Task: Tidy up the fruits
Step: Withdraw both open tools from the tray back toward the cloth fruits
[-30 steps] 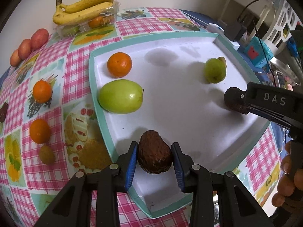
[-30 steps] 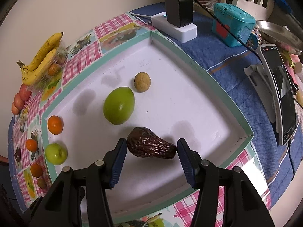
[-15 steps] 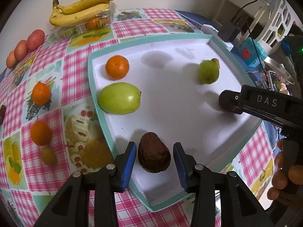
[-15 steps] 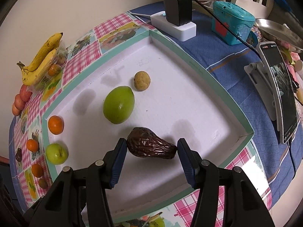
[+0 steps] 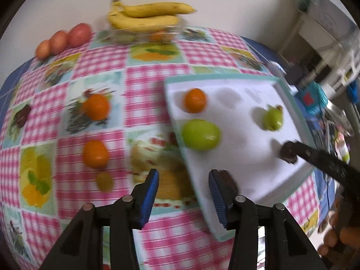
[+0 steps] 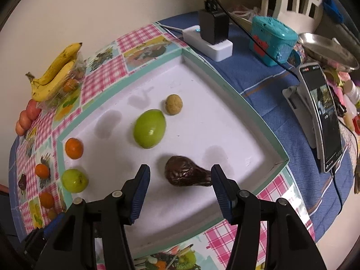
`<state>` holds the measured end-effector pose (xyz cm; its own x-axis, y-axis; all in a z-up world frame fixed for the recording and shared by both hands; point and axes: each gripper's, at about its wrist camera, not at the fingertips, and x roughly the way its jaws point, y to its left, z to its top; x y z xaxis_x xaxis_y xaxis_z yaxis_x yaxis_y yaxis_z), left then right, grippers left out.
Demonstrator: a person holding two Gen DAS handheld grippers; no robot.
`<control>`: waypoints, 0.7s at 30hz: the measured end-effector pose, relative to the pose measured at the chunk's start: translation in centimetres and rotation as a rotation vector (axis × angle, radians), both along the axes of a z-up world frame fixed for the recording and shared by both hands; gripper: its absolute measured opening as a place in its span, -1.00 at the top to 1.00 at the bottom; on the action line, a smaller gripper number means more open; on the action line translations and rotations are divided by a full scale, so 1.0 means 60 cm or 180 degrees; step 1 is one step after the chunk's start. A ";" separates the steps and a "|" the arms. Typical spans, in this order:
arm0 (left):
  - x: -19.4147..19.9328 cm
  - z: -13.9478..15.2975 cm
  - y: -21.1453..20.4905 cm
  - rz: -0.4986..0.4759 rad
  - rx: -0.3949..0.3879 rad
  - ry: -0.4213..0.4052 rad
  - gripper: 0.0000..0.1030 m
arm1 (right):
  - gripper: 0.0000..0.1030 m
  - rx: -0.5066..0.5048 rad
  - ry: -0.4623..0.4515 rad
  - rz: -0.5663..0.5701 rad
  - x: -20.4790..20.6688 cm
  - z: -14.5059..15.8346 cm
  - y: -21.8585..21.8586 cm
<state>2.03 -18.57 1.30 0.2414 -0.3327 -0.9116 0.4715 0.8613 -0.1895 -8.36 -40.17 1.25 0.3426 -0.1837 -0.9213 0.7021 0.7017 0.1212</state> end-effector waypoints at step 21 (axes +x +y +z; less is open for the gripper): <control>0.034 -0.008 0.152 0.0680 0.0385 -0.0209 -0.76 | -0.11 -0.0093 0.0074 0.0391 0.006 0.017 0.145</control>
